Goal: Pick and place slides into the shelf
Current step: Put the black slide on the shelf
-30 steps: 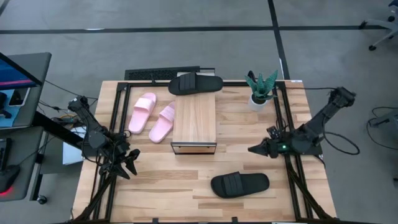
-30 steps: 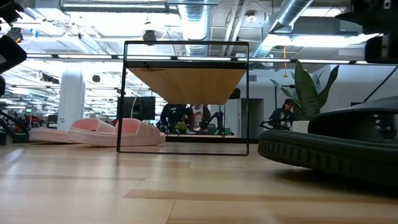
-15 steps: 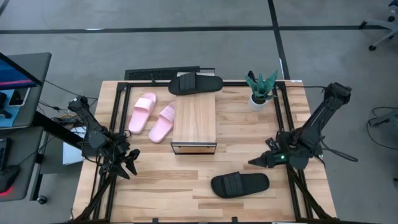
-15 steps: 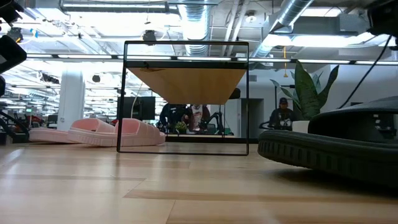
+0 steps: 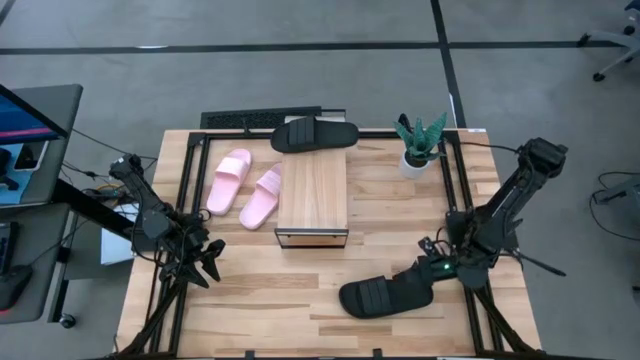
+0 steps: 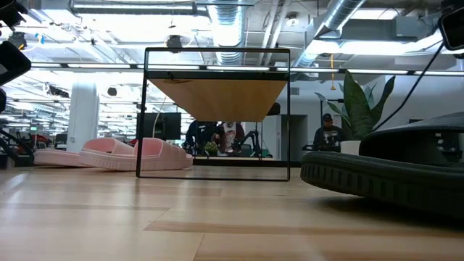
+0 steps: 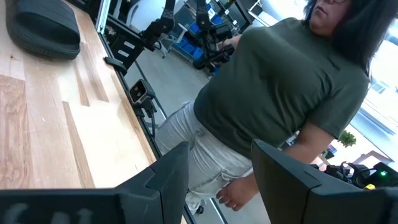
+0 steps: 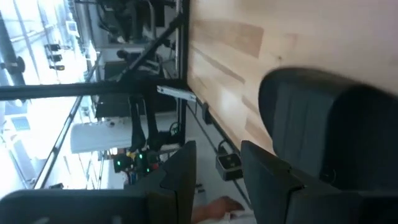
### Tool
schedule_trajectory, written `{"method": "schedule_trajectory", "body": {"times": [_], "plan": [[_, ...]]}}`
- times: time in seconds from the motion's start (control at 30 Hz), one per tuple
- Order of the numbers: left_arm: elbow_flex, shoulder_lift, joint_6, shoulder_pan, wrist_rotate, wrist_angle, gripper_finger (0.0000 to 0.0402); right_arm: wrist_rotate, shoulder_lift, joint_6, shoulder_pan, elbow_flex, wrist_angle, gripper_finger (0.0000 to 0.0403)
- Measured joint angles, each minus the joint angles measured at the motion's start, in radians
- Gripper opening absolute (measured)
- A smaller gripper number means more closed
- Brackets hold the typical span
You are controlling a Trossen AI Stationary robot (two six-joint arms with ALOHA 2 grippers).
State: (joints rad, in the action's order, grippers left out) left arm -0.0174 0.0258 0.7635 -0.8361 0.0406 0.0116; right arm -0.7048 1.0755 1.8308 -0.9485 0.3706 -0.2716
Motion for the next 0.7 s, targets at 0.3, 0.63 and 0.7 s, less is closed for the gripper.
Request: {"method": "schedule_trajectory", "body": {"times": [0.3, 0.63, 0.7], "plan": [[0.0, 0.0, 0.0, 0.0, 0.0, 0.0, 0.0162, 0.087, 0.075, 0.11, 0.001, 0.0, -0.029, 0.0118], [0.0, 0.0, 0.0, 0.0, 0.0, 0.0, 0.0162, 0.155, 0.109, 0.196, 0.002, 0.0, -0.029, 0.0118], [0.0, 0.0, 0.0, 0.0, 0.0, 0.0, 0.0162, 0.166, 0.111, 0.207, 0.003, 0.0, -0.03, 0.0118]]}}
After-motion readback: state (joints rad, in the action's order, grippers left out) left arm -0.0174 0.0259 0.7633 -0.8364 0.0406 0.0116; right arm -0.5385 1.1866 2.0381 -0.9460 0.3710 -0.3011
